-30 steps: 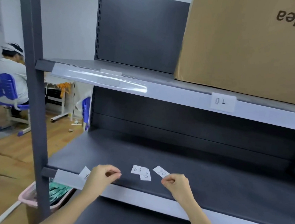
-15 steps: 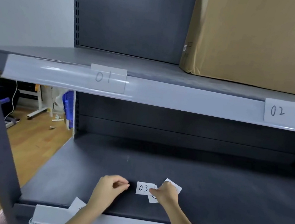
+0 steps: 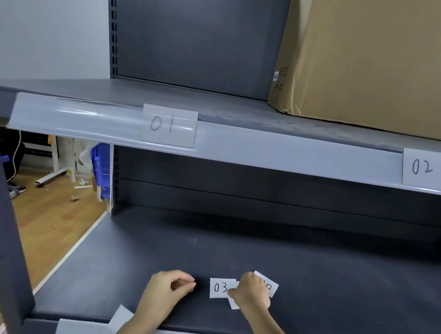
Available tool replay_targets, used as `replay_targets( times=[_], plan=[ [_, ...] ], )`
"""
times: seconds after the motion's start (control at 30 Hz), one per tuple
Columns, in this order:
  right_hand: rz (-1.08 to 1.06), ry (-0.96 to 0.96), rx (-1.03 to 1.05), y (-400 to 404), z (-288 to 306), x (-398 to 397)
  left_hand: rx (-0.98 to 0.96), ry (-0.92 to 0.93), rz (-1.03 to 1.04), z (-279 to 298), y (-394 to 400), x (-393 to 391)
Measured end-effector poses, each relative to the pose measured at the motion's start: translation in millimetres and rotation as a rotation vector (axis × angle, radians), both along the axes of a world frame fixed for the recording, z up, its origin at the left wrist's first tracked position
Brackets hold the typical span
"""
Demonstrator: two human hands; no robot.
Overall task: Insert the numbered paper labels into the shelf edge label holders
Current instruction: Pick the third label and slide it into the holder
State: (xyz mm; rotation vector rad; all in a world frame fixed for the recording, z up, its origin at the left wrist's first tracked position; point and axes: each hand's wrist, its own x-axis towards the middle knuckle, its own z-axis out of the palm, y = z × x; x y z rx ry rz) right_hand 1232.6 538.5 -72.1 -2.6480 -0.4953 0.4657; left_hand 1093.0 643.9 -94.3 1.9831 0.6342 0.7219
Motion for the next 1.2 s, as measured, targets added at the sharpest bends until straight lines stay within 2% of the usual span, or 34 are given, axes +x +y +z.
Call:
replay_targets(
  times=[0.17,0.5,0.8,1.07,1.2],
  plan=[
    [-0.007,-0.003,-0.029,2.1,0.5,-1.3,-0.021,0.002,0.009,-2.6,2.2,-3.9],
    [0.023,0.078,0.05,-4.4,1.8,5.6,-0.046,-0.007,0.029,0.1,5.1,-4.5],
    [0.041,0.128,0.284,-13.6,10.0,6.0,-0.053,-0.005,0.016,2.7,-0.2,-3.6],
    [-0.028,0.201,0.698,-42.6,10.5,1.9,-0.095,-0.049,0.014,1.4,-13.3,2.4],
    [-0.023,0.264,0.776,-77.1,16.1,4.4,-0.099,-0.033,-0.009,3.6,-40.7,7.0]
  ],
)
